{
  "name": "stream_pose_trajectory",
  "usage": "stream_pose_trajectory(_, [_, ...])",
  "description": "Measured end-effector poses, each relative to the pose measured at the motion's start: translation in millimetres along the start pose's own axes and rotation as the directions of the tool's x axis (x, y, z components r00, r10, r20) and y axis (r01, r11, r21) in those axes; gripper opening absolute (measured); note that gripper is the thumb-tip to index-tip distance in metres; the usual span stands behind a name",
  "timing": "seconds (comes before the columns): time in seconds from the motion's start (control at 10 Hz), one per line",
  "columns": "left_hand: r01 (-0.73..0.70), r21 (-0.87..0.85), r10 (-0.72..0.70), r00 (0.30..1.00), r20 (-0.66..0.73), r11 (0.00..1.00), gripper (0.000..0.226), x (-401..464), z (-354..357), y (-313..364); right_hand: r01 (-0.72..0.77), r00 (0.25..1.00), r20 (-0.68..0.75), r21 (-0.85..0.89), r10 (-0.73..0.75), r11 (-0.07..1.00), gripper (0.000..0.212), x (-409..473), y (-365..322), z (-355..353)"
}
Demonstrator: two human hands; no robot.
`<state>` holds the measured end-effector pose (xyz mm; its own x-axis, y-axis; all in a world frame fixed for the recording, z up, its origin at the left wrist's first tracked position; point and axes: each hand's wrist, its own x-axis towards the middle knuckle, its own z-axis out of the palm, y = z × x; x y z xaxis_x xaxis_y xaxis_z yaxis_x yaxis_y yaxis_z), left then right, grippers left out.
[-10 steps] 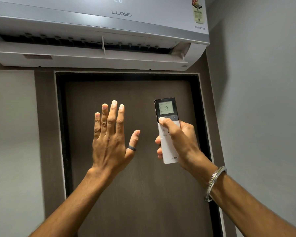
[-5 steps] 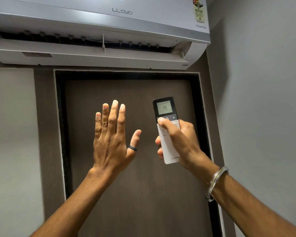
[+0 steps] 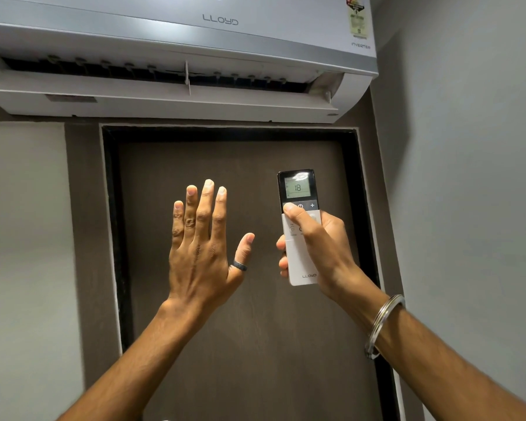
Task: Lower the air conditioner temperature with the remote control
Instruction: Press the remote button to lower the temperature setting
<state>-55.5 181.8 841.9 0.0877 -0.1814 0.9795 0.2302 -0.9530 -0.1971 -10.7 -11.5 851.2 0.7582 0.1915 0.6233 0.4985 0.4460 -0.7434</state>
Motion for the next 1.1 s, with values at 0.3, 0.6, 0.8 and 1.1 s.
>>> stream_pose_trajectory(0.3, [0.007, 0.002, -0.007, 1.0, 0.005, 1.0, 0.082, 3.3, 0.0, 1.1, 0.033, 0.999, 0.014, -0.046, -0.032, 0.998, 0.03, -1.6, -1.4, 1.4])
stream_pose_trajectory(0.6, [0.024, -0.004, -0.024, 1.0, -0.002, 1.0, 0.082, 3.6, 1.9, 0.1, 0.023, 0.999, 0.027, -0.033, -0.022, 0.999, 0.031, -1.3, 0.4, -0.4])
stream_pose_trajectory(0.8, [0.038, 0.0, -0.038, 0.999, -0.01, 0.999, 0.082, 6.3, 1.4, -1.6, 0.014, 0.999, 0.033, -0.019, -0.013, 1.0, 0.03, -1.3, -0.1, -3.1])
stream_pose_trajectory(1.1, [0.046, -0.024, -0.046, 0.999, 0.002, 0.999, 0.083, 5.2, 3.5, -0.1, 0.033, 0.999, 0.035, -0.062, -0.031, 0.998, 0.028, -0.1, -1.2, -2.7])
